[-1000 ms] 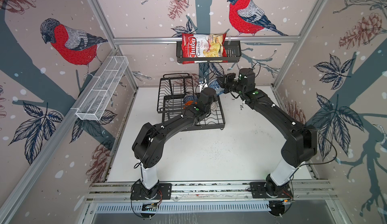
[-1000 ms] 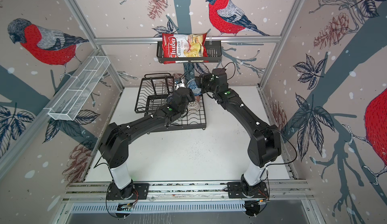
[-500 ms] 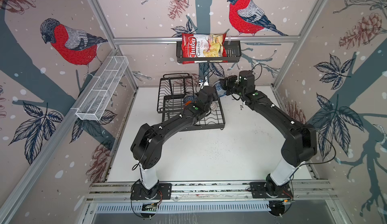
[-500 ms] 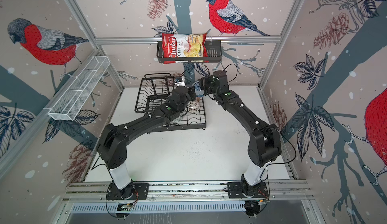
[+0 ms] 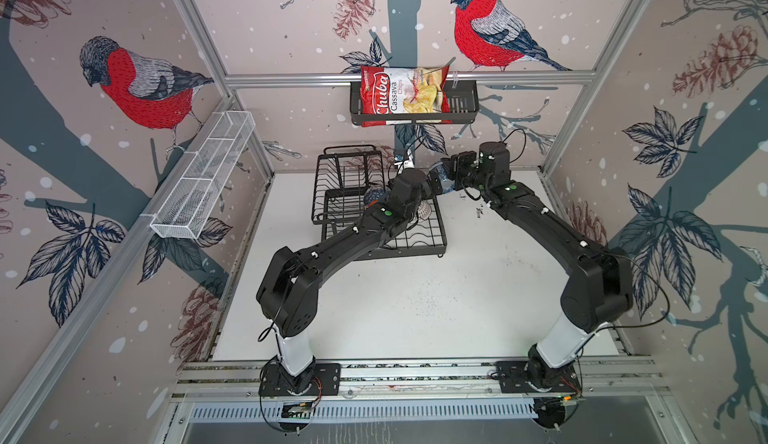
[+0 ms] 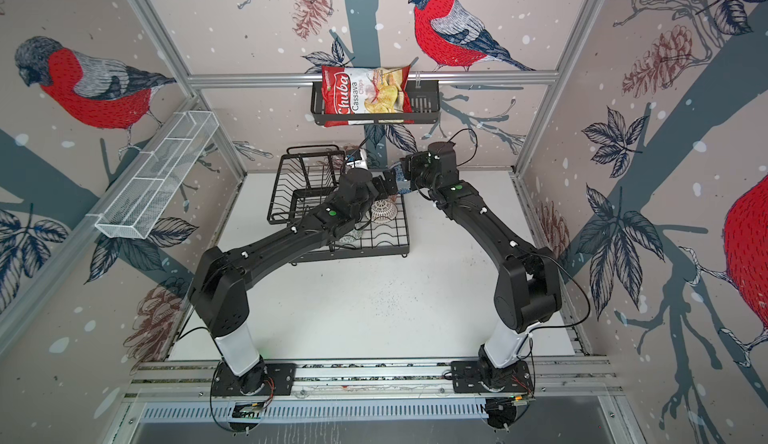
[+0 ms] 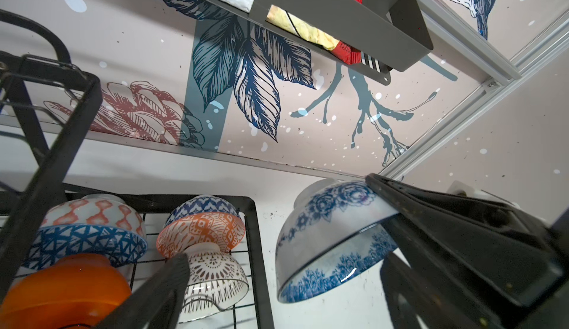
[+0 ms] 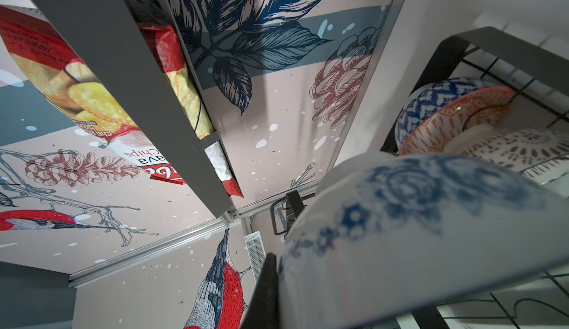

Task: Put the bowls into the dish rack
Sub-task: 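Move the blue-and-white bowl over the rack slot while the left arm shifts aside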

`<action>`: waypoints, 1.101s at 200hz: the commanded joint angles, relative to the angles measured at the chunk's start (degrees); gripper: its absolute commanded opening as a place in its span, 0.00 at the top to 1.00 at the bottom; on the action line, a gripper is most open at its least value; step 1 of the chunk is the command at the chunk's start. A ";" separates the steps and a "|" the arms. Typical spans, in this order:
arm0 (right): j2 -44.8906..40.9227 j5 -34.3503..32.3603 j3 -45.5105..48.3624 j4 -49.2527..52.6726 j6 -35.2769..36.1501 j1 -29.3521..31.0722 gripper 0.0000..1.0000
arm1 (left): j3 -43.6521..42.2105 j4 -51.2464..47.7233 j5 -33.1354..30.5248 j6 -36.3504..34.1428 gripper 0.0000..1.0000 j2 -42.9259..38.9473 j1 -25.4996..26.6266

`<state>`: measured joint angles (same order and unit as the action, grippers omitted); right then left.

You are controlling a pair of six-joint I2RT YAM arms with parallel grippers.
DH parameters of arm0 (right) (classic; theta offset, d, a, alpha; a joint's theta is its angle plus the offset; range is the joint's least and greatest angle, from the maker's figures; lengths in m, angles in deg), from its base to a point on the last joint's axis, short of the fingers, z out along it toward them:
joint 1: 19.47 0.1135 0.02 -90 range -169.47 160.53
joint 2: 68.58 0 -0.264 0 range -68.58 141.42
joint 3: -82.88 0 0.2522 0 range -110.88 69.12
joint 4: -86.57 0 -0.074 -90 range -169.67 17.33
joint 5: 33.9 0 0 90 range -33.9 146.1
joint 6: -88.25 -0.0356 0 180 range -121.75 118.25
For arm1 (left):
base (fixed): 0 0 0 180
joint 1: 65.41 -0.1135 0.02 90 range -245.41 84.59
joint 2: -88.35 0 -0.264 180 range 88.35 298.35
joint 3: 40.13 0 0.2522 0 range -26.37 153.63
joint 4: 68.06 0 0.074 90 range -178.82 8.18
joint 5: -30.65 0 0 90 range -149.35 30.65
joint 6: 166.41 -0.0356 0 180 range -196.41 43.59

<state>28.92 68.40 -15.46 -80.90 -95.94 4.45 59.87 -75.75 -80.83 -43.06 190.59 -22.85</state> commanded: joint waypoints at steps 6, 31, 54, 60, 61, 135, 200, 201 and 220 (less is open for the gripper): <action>-1.15 -0.25 1.24 -3.49 1.38 -0.58 1.00 | -0.08 -1.31 1.22 0.57 0.02 -1.40 0.02; -1.76 -0.12 2.69 -5.82 2.19 -0.98 1.00 | -0.21 -2.65 1.84 0.84 0.02 -2.57 0.00; -2.85 -1.51 3.87 -5.98 4.78 -0.98 1.00 | -0.55 -3.63 2.31 1.21 0.02 -4.34 -0.06; -3.18 -1.80 4.37 -5.86 5.35 -1.08 1.00 | -0.46 -4.00 2.40 0.86 0.02 -4.84 -0.03; -3.23 -1.82 4.48 -5.83 5.43 -1.08 1.00 | -0.41 -4.06 2.36 0.77 0.02 -4.89 -0.03; -10.44 -7.17 24.63 -30.88 7.60 0.94 1.00 | 0.72 -14.20 8.38 2.06 0.02 -8.07 -4.20; -9.32 -6.31 34.62 -47.73 8.23 4.50 1.00 | -2.20 -15.58 8.56 2.68 0.02 -11.41 -5.30; -9.20 -6.27 34.68 -47.94 8.23 4.53 1.00 | -2.25 -15.61 8.51 2.69 0.02 -11.52 -5.34; -7.88 -6.32 36.01 -51.97 7.04 6.44 1.00 | -3.07 -15.81 8.64 2.85 0.02 -12.38 -5.65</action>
<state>20.00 61.51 19.53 -120.72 -88.33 9.21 57.57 -91.38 -72.87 -40.66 179.48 -28.14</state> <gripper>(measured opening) 0.096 0.978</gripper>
